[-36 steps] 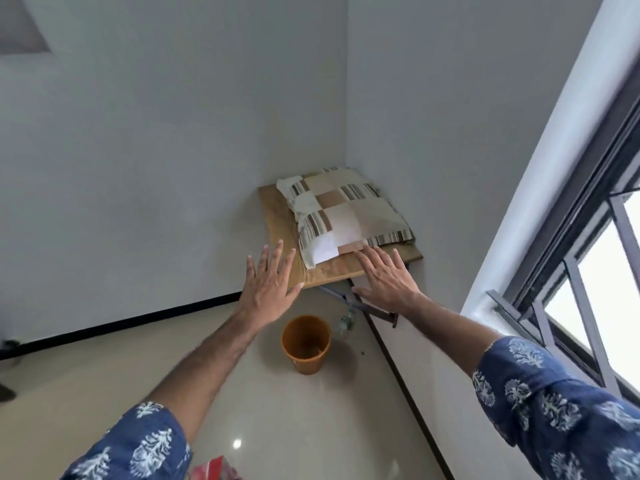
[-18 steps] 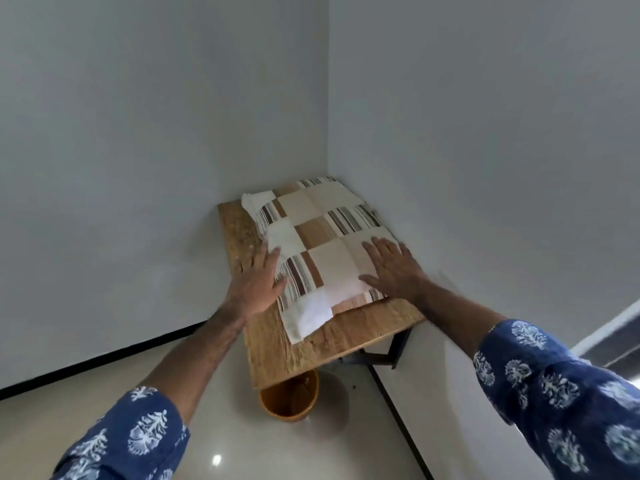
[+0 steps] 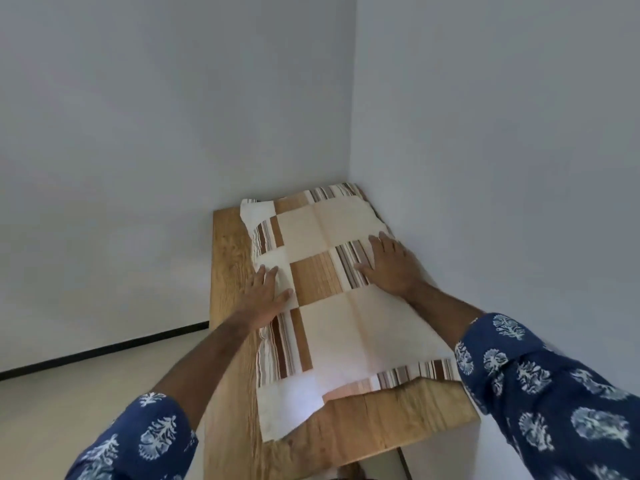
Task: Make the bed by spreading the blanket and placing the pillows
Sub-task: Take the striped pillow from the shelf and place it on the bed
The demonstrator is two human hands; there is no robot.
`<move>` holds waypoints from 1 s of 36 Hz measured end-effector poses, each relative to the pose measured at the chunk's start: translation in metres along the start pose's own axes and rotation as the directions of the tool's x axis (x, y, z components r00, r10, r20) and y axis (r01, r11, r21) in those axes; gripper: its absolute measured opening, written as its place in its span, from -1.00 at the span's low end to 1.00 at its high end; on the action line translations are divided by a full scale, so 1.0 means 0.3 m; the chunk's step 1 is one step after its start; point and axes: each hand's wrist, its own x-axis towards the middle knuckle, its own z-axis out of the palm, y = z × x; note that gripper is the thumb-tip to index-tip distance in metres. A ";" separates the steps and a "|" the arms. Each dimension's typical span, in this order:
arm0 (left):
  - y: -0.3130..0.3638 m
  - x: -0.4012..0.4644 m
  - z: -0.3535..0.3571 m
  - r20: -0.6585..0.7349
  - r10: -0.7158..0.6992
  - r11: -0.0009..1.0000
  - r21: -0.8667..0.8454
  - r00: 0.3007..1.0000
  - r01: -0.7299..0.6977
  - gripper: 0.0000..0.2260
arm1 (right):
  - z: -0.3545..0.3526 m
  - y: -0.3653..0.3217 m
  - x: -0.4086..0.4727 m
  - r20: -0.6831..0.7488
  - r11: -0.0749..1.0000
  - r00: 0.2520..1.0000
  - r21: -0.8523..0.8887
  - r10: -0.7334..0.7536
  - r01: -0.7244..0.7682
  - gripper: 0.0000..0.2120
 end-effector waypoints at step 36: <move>-0.005 -0.037 0.096 -0.225 -0.299 0.687 -0.725 0.928 0.045 -0.58 | 0.113 -0.060 0.098 0.148 0.591 0.980 0.782 0.129 -0.196 -0.15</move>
